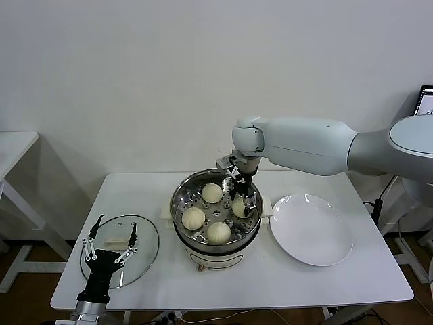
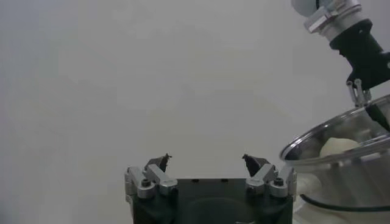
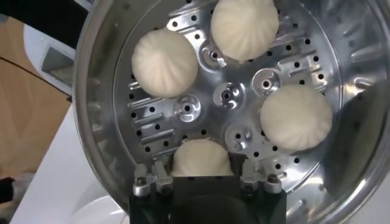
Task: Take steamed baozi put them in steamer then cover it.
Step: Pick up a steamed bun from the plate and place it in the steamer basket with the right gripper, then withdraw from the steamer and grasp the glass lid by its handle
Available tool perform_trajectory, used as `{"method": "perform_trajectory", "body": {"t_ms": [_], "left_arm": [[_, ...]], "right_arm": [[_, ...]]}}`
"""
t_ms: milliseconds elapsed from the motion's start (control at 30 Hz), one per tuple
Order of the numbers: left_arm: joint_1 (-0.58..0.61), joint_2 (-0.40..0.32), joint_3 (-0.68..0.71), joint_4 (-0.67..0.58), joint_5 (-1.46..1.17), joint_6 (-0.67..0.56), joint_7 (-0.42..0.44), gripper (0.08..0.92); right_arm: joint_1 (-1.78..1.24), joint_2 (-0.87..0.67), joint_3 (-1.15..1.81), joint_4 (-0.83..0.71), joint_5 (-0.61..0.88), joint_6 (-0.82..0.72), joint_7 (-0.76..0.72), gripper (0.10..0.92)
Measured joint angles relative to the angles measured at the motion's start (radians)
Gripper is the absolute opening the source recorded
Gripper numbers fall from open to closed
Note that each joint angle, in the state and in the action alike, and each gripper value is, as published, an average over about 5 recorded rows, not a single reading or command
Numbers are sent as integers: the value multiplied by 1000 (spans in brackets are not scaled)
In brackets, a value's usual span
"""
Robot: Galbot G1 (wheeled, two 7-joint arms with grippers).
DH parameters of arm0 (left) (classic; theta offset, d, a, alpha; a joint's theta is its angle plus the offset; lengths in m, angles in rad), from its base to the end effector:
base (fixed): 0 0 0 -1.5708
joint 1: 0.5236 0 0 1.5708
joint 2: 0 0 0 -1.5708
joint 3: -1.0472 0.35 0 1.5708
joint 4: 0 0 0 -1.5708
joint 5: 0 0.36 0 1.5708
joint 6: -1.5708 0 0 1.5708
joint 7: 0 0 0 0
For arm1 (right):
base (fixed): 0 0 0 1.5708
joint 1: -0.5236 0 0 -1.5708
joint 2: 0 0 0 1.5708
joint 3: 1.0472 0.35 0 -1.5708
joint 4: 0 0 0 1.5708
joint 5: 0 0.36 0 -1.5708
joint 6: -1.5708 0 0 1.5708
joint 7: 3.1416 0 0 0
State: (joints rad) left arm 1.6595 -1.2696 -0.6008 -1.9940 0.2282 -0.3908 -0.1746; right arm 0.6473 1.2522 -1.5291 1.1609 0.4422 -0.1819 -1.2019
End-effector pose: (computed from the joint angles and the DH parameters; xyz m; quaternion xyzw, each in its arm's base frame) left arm 0.1612 0.0841 -0.3399 0.0164 0.9635 0.2353 0.1268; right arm 0.5749 0.1233 -0.0827 0.6366 -0.3596 0.5931 0.3371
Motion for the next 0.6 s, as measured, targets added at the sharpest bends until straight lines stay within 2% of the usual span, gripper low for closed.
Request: {"method": "perform_trajectory", "body": {"t_ms": [333, 467, 600], "left_arm": [[-16, 1, 2, 11, 19, 10, -3, 823], [-28, 6, 2, 21, 36, 20, -13, 823], [-44, 13, -1, 31, 64, 37, -27, 823]], "right_arm": [[-17, -104, 119, 99, 23, 27, 57, 823], [-42, -189, 192, 164, 66, 72, 178, 823], [-98, -288, 273, 219, 98, 144, 386, 823]]}}
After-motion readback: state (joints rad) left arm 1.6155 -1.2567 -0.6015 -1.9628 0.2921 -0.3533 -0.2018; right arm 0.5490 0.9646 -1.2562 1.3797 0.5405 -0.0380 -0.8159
